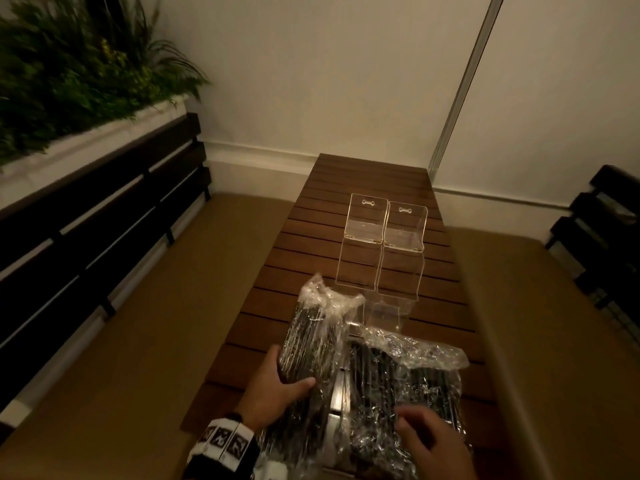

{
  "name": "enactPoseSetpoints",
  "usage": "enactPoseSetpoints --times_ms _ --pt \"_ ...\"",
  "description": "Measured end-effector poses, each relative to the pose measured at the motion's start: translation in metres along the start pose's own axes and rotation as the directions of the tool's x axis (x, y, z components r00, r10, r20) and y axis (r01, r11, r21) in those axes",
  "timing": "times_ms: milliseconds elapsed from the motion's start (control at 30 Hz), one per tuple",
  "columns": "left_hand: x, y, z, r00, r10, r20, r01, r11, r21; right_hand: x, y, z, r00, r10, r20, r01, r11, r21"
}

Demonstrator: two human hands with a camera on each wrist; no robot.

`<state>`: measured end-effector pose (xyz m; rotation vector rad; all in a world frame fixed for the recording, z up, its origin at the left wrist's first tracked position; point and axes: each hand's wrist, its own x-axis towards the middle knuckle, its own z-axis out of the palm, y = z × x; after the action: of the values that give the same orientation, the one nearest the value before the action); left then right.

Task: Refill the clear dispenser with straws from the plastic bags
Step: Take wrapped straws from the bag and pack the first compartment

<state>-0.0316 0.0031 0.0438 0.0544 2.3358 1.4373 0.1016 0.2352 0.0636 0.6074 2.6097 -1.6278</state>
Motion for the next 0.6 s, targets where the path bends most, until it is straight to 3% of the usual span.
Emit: enactPoseSetpoints --times_ms 200,300,500,600 --pt "-0.01 0.013 -0.01 0.973 0.23 0.032 -0.218 0.951 -0.221 0.026 -0.062 0.046 0.975 -0.152 0.162 0.127 0.98 0.156" --pt "-0.01 0.019 -0.007 0.937 0.349 -0.013 -0.342 0.909 -0.238 0.045 -0.072 0.054 0.971 -0.146 0.19 0.118 0.981 0.154" --pt "-0.006 0.009 -0.009 0.933 0.349 0.09 -0.333 0.931 -0.152 0.058 -0.061 0.068 0.992 -0.035 0.125 0.025 0.996 0.08" --pt "-0.018 0.016 -0.019 0.939 0.341 0.044 -0.336 0.938 -0.088 0.058 -0.051 0.075 0.995 -0.024 0.1 0.021 0.999 0.031"
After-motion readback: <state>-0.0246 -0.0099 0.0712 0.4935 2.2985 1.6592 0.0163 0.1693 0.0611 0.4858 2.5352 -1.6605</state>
